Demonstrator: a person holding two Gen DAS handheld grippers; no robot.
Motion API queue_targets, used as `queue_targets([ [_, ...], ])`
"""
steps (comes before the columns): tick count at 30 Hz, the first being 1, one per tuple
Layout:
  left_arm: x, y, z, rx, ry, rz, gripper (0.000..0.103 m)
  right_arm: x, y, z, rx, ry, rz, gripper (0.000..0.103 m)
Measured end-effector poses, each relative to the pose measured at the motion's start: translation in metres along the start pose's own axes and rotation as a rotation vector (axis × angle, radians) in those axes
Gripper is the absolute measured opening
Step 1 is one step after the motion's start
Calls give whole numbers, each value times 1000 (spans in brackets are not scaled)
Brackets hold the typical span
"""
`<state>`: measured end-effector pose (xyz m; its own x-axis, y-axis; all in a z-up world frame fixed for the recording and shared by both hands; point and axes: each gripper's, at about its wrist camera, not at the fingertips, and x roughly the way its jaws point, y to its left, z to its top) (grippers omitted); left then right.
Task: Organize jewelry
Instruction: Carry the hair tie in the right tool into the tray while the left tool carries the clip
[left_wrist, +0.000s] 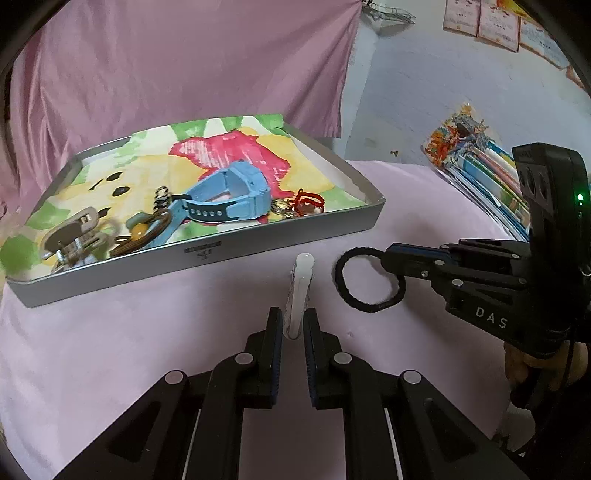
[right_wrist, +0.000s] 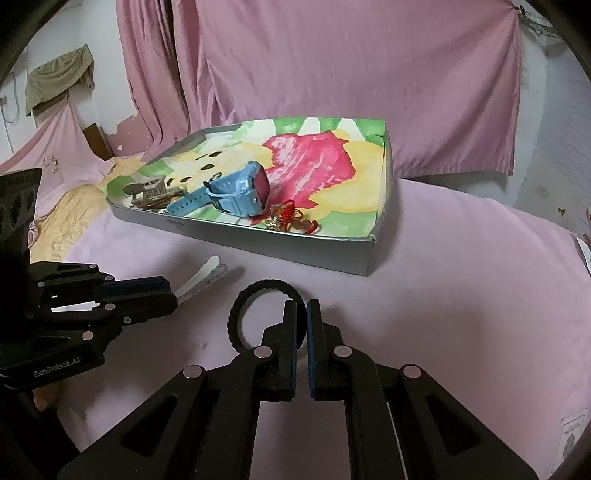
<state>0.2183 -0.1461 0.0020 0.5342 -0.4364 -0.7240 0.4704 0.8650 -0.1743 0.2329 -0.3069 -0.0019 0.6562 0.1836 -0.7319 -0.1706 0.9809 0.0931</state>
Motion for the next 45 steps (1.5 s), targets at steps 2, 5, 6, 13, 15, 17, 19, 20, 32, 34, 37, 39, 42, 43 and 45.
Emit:
queue_targets([
  [2, -2, 2, -1, -6, -5, 3, 11, -3, 3, 1, -6, -9, 0, 5],
  [5, -4, 3, -2, -15, -14, 2, 11, -6, 6, 2, -12, -20, -1, 5],
  [6, -5, 4, -2, -17, -18, 2, 11, -7, 7, 3, -14, -23, 0, 5],
  [13, -16, 8, -1, -32, -60, 9, 11, -19, 12, 9, -20, -66, 15, 5],
  [15, -21, 10, 0, -36, -76, 13, 11, -23, 13, 11, -19, -83, 18, 5],
  [17, -25, 12, 2, -39, -91, 16, 11, -27, 13, 15, -16, -104, 19, 5],
  [19, -30, 13, 6, -44, -114, 18, 11, -29, 12, 20, -5, -127, 19, 5],
  [20, -33, 14, 8, -45, -126, 21, 11, -30, 11, 23, 2, -139, 19, 5],
  [32, -28, 35, 44, -92, -181, 95, 11, -2, 3, 58, 79, -188, -29, 5],
  [34, -24, 40, 48, -104, -184, 115, 11, 6, 2, 61, 89, -179, -45, 5],
  [37, -16, 50, 54, -134, -177, 134, 11, 16, 1, 64, 104, -168, -63, 5],
  [39, -11, 55, 56, -150, -171, 154, 11, 21, -1, 65, 114, -158, -72, 5],
  [42, -2, 62, 57, -174, -148, 190, 11, 29, -1, 65, 123, -140, -80, 5],
  [43, 0, 64, 57, -177, -142, 200, 11, 33, -1, 65, 119, -129, -85, 5],
  [45, 3, 66, 57, -179, -131, 207, 11, 39, 0, 65, 117, -113, -92, 5],
])
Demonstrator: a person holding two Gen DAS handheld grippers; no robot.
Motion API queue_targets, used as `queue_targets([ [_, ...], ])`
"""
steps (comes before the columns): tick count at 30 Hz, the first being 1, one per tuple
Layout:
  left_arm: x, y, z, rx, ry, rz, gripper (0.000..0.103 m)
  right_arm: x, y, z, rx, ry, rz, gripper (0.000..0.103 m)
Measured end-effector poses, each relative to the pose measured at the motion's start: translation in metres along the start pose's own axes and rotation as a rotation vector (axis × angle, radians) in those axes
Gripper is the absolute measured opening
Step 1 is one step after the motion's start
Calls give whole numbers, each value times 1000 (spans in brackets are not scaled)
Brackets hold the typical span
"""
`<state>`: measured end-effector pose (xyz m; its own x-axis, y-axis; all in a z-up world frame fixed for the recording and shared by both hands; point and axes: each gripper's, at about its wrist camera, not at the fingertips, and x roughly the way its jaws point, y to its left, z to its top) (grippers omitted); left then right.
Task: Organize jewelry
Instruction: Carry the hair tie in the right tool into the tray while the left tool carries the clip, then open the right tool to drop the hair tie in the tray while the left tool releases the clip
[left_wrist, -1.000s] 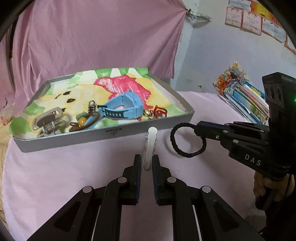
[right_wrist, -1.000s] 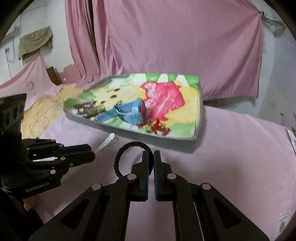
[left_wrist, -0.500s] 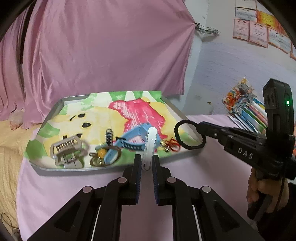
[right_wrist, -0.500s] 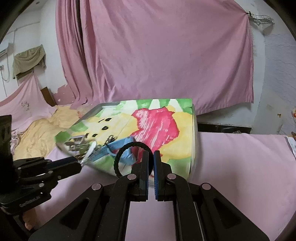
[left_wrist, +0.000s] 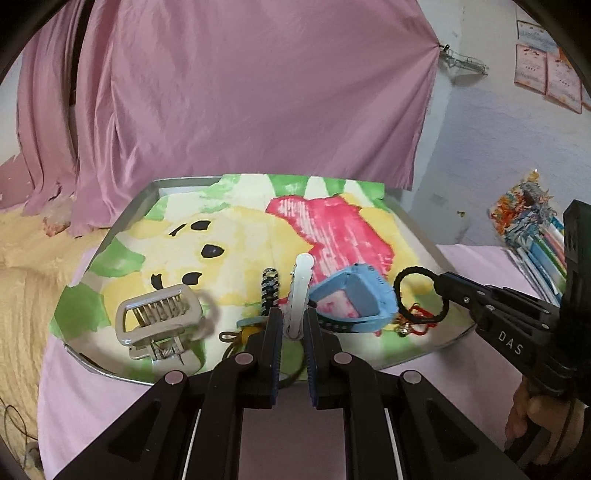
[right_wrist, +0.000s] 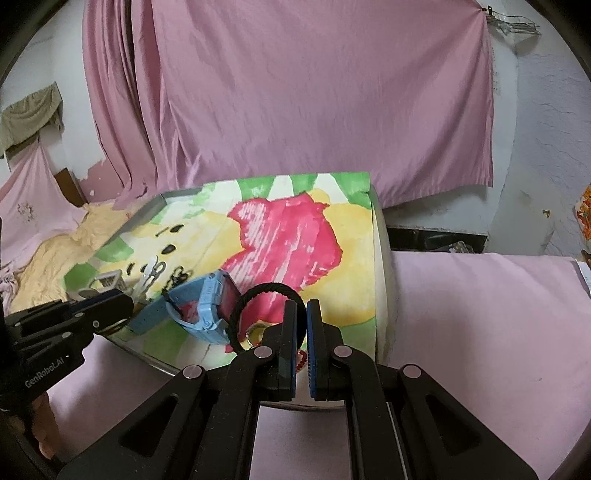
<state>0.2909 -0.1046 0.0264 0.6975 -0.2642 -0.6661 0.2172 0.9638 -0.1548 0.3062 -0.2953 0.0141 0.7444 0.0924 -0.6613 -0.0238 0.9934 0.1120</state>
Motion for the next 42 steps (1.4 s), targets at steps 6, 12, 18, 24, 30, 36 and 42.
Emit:
queue_targets([
  [6, 8, 4, -1, -13, 24, 5, 11, 10, 2, 0, 0, 26, 1, 5],
  [12, 11, 5, -2, -15, 38, 4, 11, 13, 2, -1, 5, 39, 8, 5],
  [18, 13, 6, -1, -17, 39, 2, 11, 15, 2, -1, 10, 50, 20, 5],
  [24, 12, 7, -1, -32, 34, -7, 11, 15, 2, -2, 11, 55, 25, 6],
  [30, 10, 7, 0, -24, 30, -4, 12, 13, 1, -4, 15, 49, 23, 16],
  [36, 2, 5, 0, -17, 3, -10, 29, 3, 1, -4, 15, 13, 21, 36],
  [42, -11, 6, -1, -27, -47, -9, 44, -12, 0, -5, 27, -46, 34, 37],
])
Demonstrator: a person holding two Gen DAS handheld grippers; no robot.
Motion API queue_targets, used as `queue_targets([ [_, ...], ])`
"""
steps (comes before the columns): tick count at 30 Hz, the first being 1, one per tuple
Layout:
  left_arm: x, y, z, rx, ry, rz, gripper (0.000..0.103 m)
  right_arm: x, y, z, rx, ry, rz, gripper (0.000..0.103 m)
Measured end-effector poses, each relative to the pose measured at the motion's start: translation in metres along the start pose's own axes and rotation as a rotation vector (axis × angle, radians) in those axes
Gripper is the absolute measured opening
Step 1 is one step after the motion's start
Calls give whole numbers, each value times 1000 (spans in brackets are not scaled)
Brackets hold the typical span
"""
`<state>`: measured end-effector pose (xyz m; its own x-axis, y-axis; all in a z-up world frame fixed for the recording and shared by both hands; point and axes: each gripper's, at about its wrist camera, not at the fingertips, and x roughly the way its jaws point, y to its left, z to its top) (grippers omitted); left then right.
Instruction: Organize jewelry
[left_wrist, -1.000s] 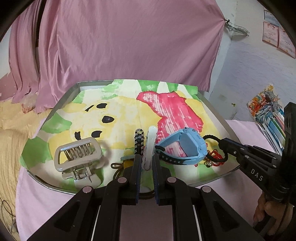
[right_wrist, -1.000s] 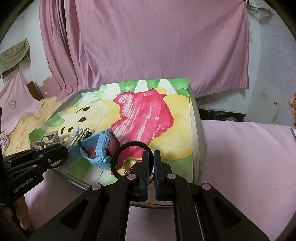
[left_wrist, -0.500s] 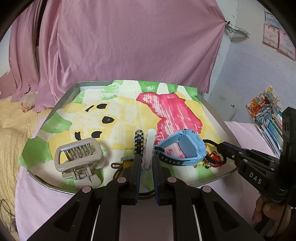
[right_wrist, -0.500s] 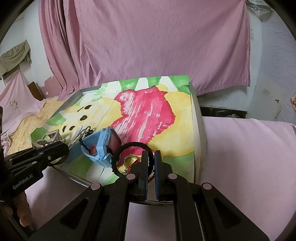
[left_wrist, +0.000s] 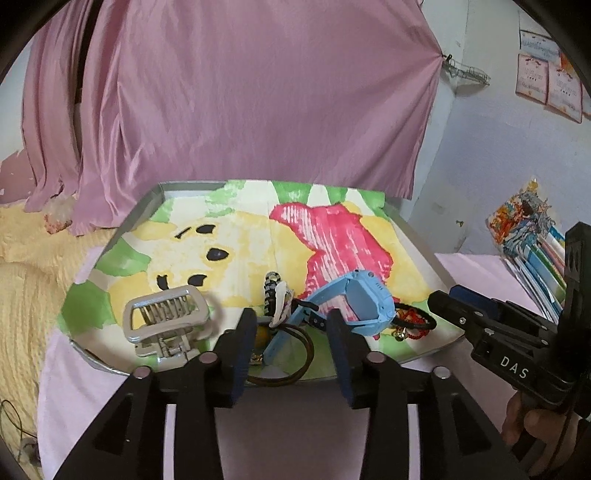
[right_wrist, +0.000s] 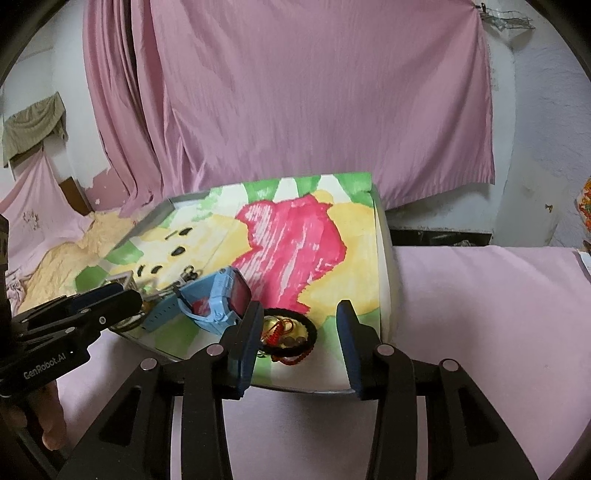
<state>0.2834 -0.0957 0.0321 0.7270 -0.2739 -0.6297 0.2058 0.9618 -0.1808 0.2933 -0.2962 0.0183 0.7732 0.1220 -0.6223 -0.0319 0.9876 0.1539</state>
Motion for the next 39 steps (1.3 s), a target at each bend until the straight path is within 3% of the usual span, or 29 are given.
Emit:
queue_targets([
  [2, -7, 2, -1, -10, -26, 4, 64, -8, 0, -1, 4, -27, 5, 43],
  [4, -16, 5, -3, -25, -62, 7, 69, -14, 0, -3, 6, -51, 10, 55],
  [6, -23, 7, -5, -29, -81, 15, 74, -25, 3, -7, 2, -83, 16, 58],
  [10, -43, 14, -14, -47, -137, 33, 89, -44, 7, -15, -1, -139, 21, 74],
  [14, -66, 20, -26, -56, -198, 48, 97, -65, 10, -25, 8, -196, 29, 79],
  [16, -76, 20, -33, -53, -227, 63, 100, -71, 13, -30, 11, -219, 33, 87],
  [27, -127, 29, -76, -36, -330, 135, 102, -114, 26, -70, 11, -323, 41, 91],
  [39, -177, 32, -124, -37, -340, 154, 102, -169, 46, -119, -18, -347, 25, 92],
])
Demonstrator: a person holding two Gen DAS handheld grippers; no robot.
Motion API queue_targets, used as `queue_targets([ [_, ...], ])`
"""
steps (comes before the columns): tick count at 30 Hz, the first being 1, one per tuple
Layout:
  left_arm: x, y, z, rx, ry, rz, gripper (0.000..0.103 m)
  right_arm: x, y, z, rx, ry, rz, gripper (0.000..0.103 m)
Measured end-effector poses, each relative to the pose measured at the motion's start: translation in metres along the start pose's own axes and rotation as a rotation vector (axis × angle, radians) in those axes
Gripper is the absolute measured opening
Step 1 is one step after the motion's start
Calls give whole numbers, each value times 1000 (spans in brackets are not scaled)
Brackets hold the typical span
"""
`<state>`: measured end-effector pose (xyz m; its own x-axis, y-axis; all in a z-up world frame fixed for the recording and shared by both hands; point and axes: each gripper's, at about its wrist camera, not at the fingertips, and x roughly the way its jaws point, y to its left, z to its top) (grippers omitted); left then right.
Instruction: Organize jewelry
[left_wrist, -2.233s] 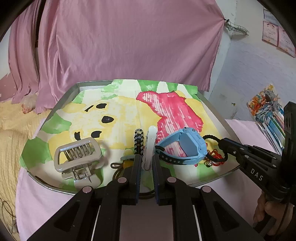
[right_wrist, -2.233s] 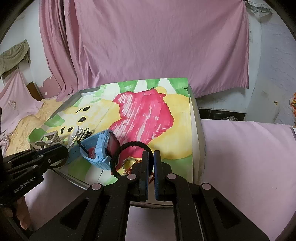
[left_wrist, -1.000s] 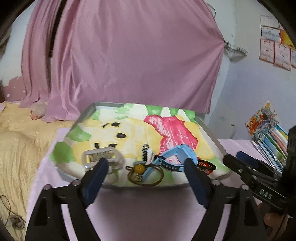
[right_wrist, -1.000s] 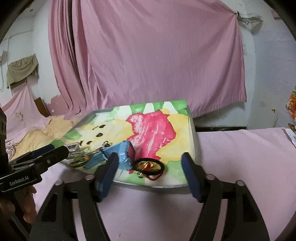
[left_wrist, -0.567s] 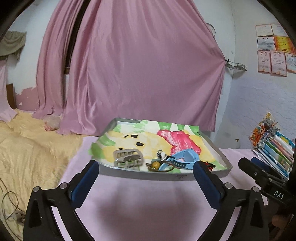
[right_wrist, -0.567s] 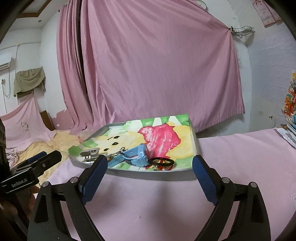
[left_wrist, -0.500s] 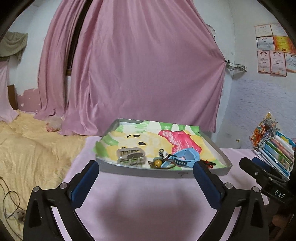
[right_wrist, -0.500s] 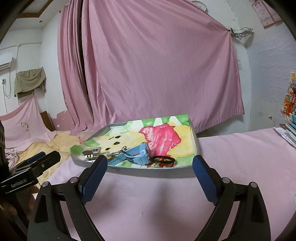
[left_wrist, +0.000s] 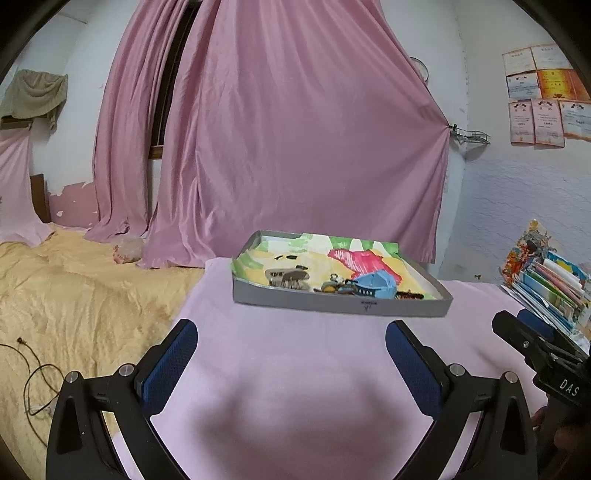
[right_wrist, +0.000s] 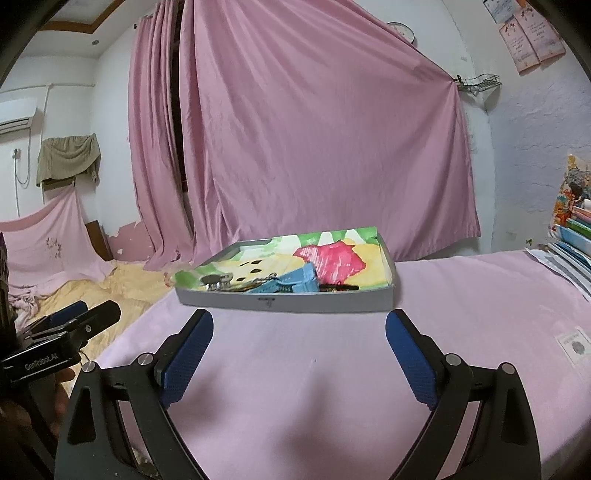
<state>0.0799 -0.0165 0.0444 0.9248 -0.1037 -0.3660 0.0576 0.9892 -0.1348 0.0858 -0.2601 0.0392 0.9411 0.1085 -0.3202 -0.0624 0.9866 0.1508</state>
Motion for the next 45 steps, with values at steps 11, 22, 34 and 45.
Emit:
queue_targets([
  [11, -34, 7, -27, 4, -9, 15, 102, -42, 7, -16, -9, -20, -3, 92],
  [22, -39, 9, -31, 1, -16, 19, 102, -38, 9, -19, -6, -6, 0, 93],
  [34, -39, 10, -30, -1, -19, 23, 102, -35, 10, -19, -5, -2, 1, 93],
  [45, -39, 11, -29, -2, -17, 23, 102, -34, 10, -19, -4, 0, 1, 93],
])
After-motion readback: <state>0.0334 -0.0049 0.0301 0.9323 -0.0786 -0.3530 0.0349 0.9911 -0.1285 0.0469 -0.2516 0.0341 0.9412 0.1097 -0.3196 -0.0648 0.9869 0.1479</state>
